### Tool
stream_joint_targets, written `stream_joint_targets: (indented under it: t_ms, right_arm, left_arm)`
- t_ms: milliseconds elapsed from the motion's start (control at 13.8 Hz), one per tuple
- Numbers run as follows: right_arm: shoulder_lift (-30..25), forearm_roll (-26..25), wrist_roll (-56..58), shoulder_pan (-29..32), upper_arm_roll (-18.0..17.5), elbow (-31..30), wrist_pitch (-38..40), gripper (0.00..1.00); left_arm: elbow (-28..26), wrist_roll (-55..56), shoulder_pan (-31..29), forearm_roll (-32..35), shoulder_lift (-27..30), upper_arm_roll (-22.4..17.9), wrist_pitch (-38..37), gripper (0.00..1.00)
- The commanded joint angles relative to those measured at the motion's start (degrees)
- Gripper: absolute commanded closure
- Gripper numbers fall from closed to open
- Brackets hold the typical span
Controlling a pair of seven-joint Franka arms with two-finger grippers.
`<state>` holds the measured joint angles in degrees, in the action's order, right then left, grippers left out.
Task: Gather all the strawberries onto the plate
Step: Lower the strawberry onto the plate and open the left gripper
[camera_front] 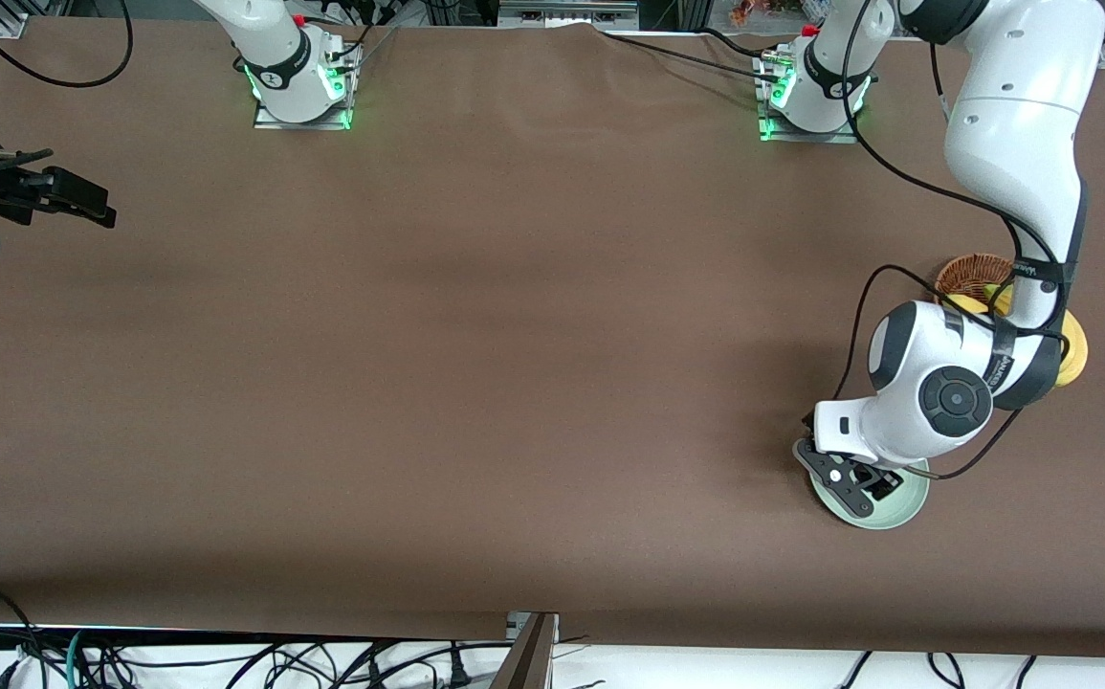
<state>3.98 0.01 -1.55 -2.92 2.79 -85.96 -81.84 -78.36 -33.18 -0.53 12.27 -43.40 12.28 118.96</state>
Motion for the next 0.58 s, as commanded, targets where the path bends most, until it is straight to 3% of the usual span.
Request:
stream_joint_targets:
  t_ms: [0,217,506]
  right_arm:
    - [0.8,-0.5,1.1,0.7,-0.7,1.1,-0.2,0.00]
    - [0.8,-0.6,1.1,0.7,-0.7,1.5,-0.2,0.00]
    - [1.3,-0.6,1.2,0.8,-0.6,2.2,-0.1,0.00]
  left_arm:
    - [3.4,9.4,2.7,-2.3,4.5,-0.3,-15.3,0.00]
    - [8.6,19.1,3.3,-6.0,8.0,-0.2,-33.2,0.00]
    - [10.4,28.8,3.1,-7.1,15.5,-0.5,-39.4,0.00]
